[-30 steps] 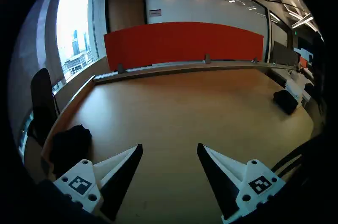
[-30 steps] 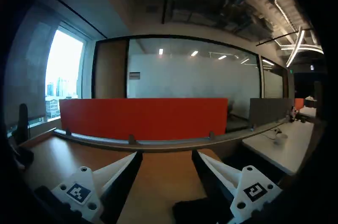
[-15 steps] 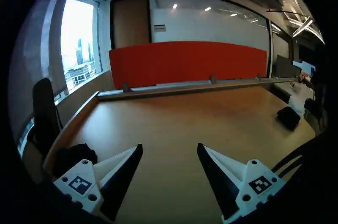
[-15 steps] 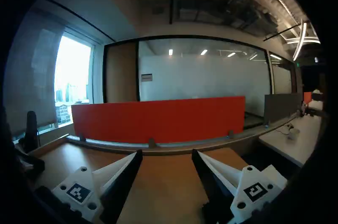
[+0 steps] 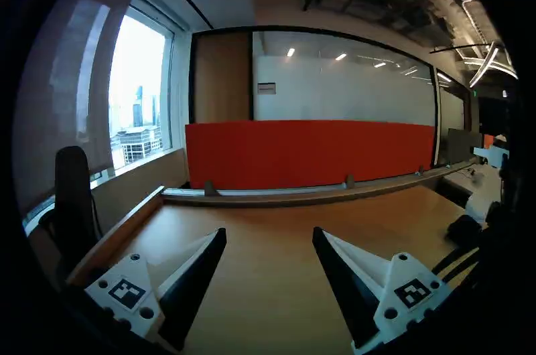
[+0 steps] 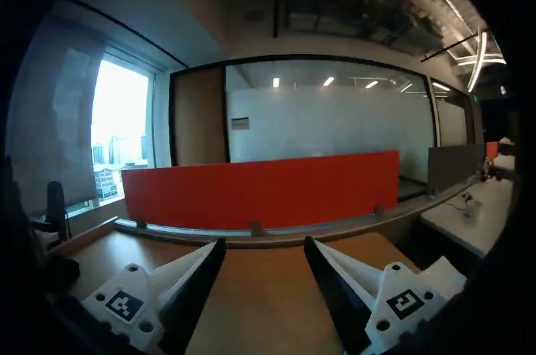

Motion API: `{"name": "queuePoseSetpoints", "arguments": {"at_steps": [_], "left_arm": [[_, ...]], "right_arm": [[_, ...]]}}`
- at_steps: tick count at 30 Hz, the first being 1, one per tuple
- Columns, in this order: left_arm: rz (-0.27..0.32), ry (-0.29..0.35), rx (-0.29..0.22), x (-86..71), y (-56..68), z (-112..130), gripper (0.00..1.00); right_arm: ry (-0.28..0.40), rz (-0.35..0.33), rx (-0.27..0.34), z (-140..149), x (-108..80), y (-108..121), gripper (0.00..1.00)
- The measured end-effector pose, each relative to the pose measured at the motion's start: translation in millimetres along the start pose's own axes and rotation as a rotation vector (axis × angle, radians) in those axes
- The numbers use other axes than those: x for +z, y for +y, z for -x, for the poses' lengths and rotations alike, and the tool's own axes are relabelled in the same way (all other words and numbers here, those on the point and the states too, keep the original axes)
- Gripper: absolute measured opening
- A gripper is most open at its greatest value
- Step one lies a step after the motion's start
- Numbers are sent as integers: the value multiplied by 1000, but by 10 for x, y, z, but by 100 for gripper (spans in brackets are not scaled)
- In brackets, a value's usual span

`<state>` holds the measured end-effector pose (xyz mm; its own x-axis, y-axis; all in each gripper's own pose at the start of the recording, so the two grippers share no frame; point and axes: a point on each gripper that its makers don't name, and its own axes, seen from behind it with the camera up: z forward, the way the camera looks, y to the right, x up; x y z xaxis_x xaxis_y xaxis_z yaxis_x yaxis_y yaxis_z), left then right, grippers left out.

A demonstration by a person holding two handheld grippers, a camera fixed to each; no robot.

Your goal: Fold towel

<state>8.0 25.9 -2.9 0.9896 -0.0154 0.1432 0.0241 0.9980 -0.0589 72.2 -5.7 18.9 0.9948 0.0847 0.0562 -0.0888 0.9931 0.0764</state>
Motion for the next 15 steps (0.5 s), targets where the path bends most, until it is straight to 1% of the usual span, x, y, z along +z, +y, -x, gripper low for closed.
{"name": "queuePoseSetpoints", "arguments": {"at_steps": [5, 8, 15], "left_arm": [[-16, 60, 7, 61, -55, -186, 96], [-15, 76, 3, 83, -63, -233, 96], [-21, 103, -26, 84, -93, -272, 96]], "right_arm": [[-3, -12, -1, -12, 10, -103, 90], [-10, -12, -1, -12, 20, -118, 90], [-10, -19, -3, -51, 8, -193, 90]]}}
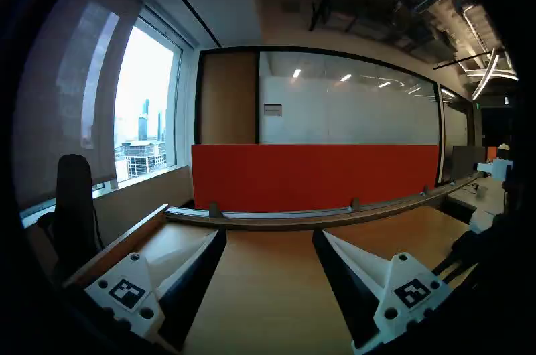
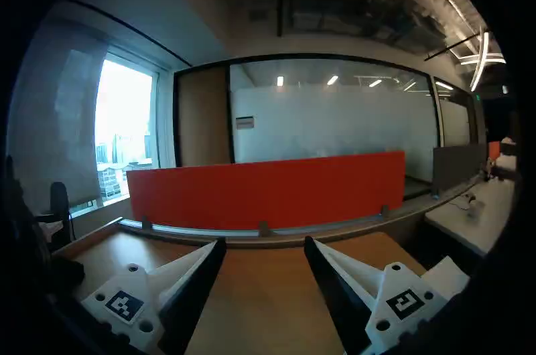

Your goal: Fold towel

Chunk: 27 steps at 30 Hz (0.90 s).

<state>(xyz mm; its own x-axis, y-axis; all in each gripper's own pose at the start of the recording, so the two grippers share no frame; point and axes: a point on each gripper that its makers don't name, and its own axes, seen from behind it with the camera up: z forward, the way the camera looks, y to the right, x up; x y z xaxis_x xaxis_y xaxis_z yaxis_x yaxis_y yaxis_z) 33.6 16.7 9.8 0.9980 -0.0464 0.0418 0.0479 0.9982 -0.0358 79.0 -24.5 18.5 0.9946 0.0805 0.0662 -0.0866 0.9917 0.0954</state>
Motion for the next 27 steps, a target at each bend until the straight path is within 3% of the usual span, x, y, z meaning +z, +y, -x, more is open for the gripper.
{"name": "queuePoseSetpoints", "arguments": {"at_steps": [11, 20, 27], "left_arm": [[18, 34, 32, -20, 71, 127, 96], [11, 44, 77, -27, 62, 486, 95], [10, 75, 61, 8, 31, 767, 95]], "right_arm": [[1, -3, 2, -131, -88, -138, 90], [-1, 10, -38, -50, -197, -171, 91], [-2, 13, -52, 71, -206, -220, 92]]}}
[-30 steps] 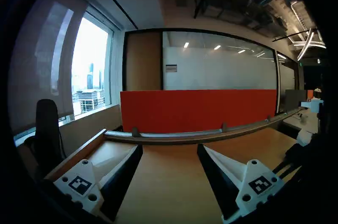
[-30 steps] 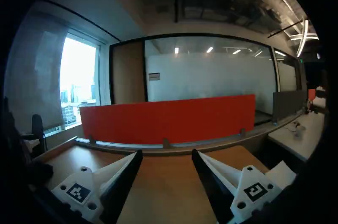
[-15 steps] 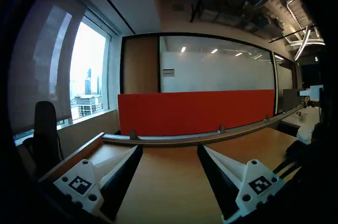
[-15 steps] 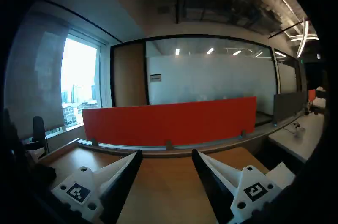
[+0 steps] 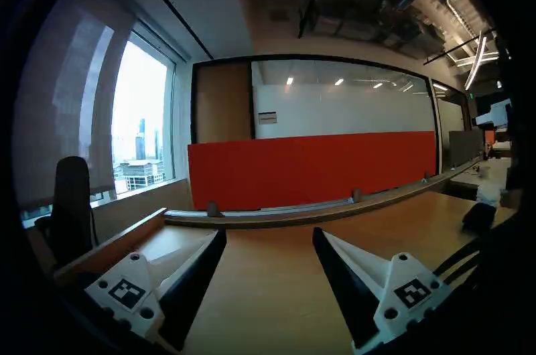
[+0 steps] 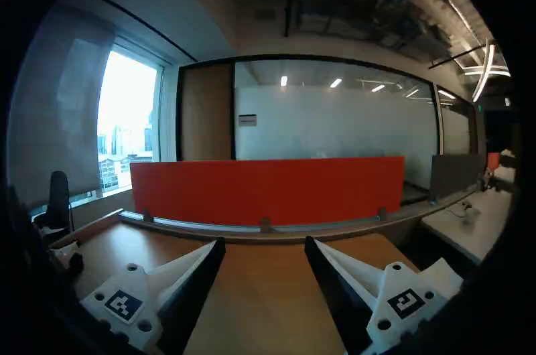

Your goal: Fold towel

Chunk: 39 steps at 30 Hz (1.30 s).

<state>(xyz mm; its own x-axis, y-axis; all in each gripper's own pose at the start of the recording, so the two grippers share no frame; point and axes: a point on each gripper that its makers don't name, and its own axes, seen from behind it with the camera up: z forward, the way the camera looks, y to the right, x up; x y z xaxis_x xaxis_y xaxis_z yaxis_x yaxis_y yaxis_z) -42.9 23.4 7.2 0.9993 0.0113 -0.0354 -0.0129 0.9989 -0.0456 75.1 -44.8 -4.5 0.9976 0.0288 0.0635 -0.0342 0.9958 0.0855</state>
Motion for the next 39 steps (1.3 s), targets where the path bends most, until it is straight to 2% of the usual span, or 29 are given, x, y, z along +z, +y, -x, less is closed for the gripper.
{"name": "queuePoseSetpoints", "arguments": {"at_steps": [4, 15, 20, 32, 39], "left_arm": [[-6, 4, -10, 7, -33, 197, 95], [-9, 9, -36, 18, -30, 624, 95], [-9, 18, -30, 30, -14, 734, 95], [-31, 17, -38, 1, -90, 996, 95], [-23, 20, -36, -14, -54, 1001, 95]], "right_arm": [[1, 7, -11, 107, 12, -13, 100], [-6, -6, -22, 408, 102, -100, 100], [-9, -11, -26, 518, 140, -118, 100], [-16, -1, -34, 651, 165, -79, 100], [-20, 1, -39, 682, 151, -75, 100]]}}
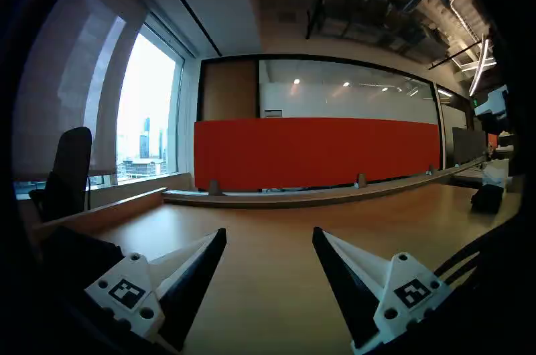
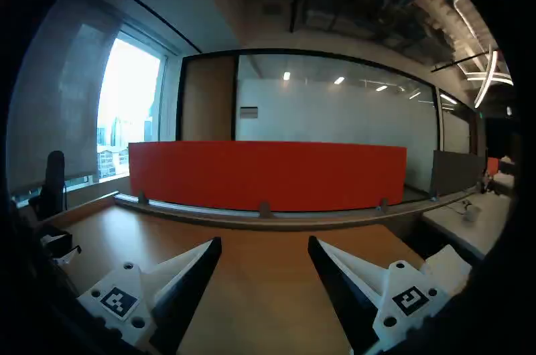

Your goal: Fold towel

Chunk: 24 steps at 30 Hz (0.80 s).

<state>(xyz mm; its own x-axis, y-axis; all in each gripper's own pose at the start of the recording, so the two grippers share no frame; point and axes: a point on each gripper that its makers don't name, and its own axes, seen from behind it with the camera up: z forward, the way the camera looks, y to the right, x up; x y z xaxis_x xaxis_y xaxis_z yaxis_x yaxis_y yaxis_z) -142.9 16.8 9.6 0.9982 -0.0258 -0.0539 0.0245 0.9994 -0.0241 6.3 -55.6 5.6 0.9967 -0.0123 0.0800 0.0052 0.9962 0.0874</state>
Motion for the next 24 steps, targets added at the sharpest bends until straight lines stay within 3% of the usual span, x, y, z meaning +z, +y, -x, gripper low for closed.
{"name": "queuePoseSetpoints", "arguments": {"at_steps": [24], "left_arm": [[-8, -40, -14, 72, -39, 127, 96]], "right_arm": [[12, -2, 2, -80, -100, 67, 100]]}}
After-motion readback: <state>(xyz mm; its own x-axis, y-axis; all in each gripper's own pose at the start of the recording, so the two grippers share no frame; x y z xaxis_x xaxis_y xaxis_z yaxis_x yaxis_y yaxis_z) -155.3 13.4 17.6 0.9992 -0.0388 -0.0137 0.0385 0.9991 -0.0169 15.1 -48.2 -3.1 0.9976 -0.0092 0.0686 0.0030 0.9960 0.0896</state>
